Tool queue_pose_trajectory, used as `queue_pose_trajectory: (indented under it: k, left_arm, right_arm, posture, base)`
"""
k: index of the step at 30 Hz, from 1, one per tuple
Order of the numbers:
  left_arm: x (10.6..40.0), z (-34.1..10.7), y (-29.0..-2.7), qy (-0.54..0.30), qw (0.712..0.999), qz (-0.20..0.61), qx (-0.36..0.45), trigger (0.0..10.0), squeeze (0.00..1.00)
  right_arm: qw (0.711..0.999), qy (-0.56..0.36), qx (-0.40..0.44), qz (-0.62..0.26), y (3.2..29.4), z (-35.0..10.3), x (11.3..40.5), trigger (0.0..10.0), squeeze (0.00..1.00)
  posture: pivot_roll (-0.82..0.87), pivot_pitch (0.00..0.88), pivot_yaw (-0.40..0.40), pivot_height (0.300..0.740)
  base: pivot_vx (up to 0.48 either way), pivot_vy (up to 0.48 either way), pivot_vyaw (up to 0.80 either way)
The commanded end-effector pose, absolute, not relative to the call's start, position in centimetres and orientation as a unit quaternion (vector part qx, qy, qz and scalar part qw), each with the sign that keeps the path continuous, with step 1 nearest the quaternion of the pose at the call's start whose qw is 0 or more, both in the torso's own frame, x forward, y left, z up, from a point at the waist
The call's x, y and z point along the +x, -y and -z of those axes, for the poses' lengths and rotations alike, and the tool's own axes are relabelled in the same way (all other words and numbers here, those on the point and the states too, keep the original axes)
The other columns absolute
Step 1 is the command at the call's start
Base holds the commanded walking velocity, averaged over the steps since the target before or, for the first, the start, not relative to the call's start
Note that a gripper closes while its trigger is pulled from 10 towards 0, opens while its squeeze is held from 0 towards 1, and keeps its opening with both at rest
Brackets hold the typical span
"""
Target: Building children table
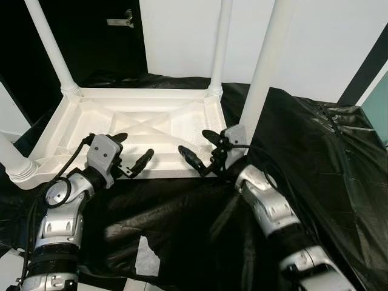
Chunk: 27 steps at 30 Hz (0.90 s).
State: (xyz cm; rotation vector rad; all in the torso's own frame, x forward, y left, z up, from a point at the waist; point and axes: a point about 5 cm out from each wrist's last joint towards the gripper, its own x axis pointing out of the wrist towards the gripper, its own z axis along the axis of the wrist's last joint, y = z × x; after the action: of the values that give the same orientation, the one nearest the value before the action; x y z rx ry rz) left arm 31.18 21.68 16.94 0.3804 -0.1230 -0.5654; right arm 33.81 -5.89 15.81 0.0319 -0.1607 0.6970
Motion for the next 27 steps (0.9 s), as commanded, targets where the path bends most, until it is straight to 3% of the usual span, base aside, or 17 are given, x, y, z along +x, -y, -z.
queue_pose_trajectory:
  k: [1,12,22,27]
  left_arm:
    - [31.9,-17.5,-22.5,0.082,0.963,0.179,0.181,10.0,0.0]
    - [33.3,-18.7,-21.9,0.093,0.957,0.205,0.186,10.0,0.0]
    - [33.4,-19.2,-21.6,0.103,0.954,0.211,0.186,10.0,0.0]
    - [33.0,-19.0,-21.9,0.102,0.954,0.212,0.188,10.0,0.0]
  right_arm:
    - [0.942,0.077,0.011,-0.326,6.4,-15.7,34.4,10.0,0.0]
    - [0.962,0.057,-0.026,-0.267,8.1,-16.4,37.8,10.0,0.0]
    - [0.973,0.068,-0.031,-0.219,10.3,-16.0,38.0,10.0,0.0]
    - [0.983,0.076,-0.03,-0.166,13.3,-14.8,37.4,10.0,0.0]
  posture:
    - [0.11,0.0,-0.079,0.74]
    - [0.08,0.0,-0.026,0.74]
    - [0.09,0.0,-0.045,0.74]
    - [0.09,0.0,-0.048,0.74]
  base:
    - [0.0,0.0,0.0]
    - [0.0,0.0,0.0]
    - [0.0,0.0,0.0]
    - [0.0,0.0,0.0]
